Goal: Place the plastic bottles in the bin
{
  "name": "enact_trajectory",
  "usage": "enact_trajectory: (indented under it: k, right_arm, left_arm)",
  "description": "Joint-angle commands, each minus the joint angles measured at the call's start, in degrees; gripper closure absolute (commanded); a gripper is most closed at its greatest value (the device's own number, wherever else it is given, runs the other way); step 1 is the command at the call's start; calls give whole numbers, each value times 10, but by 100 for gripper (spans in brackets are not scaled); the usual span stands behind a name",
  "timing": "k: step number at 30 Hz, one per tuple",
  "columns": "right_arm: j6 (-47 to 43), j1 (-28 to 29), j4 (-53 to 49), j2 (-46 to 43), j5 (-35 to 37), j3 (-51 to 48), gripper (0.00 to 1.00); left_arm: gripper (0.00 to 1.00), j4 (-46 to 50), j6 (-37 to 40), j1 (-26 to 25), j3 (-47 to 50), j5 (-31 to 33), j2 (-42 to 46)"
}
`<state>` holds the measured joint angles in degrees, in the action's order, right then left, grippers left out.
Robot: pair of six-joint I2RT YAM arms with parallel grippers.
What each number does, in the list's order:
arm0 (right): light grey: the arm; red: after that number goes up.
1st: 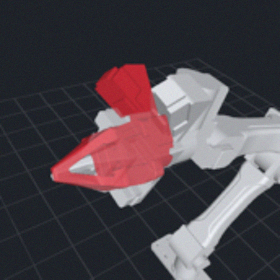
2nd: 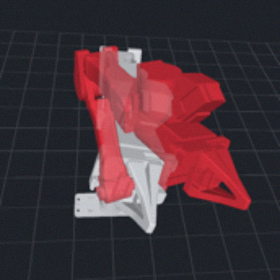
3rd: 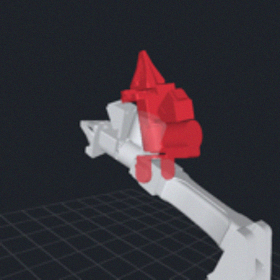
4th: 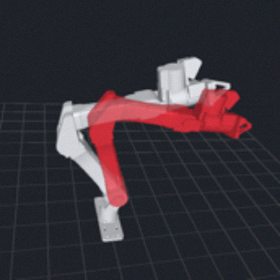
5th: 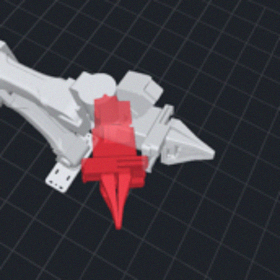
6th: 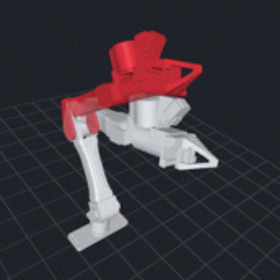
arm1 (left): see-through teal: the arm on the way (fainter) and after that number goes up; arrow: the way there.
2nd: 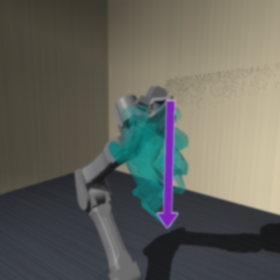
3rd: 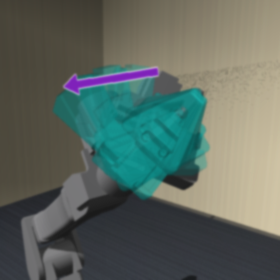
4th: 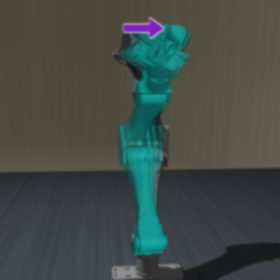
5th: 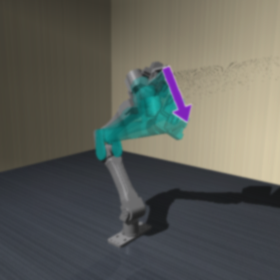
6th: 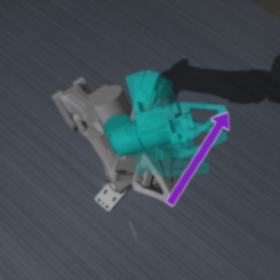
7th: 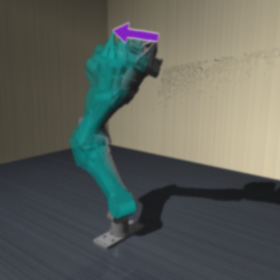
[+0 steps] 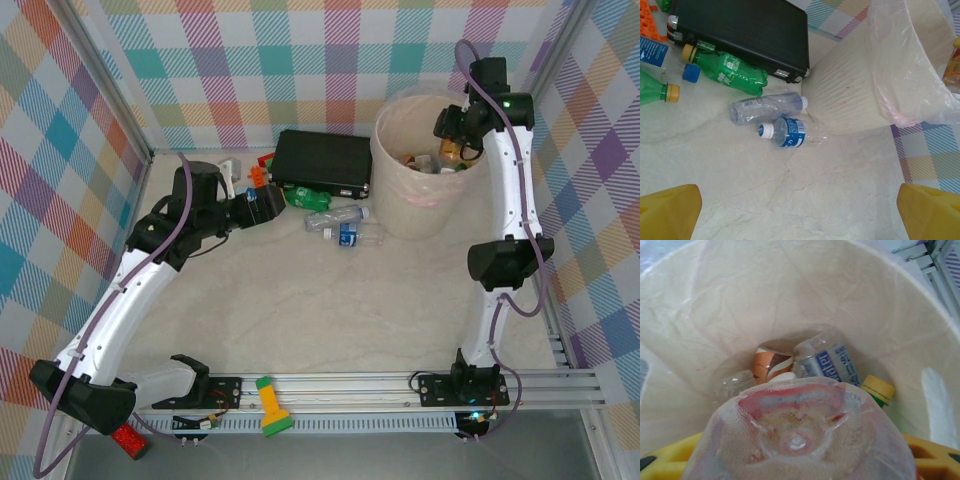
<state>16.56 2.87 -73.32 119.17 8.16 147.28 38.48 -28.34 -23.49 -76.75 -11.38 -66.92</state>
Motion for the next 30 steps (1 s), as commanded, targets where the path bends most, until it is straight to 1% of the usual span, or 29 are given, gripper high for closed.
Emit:
enact_trajectory:
  k: [1,3,5,7,19,26,30]
  right_arm:
    - [-19,-11,-24,11,14,18,43]
    - [-22,-12,-24,12,18,18,38]
    - [-23,-12,-24,11,23,17,28]
    - [-24,-12,-21,8,23,17,0]
    - [9,-8,-10,-32,-39,12,1]
    - [24,14,3,-62,-52,4,1]
    - [38,35,25,-101,-60,-34,1]
  left_arm:
    - [0,-24,-12,2,-5,6,-4]
    - [0,-27,-13,2,-5,4,-8]
    - [1,-29,-15,2,-7,3,-11]
    - [1,-31,-15,2,-8,-2,-15]
    - [1,-29,-13,2,1,-10,-14]
    - [1,-14,-1,2,10,-13,-2]
    - [0,-1,4,2,20,-23,6]
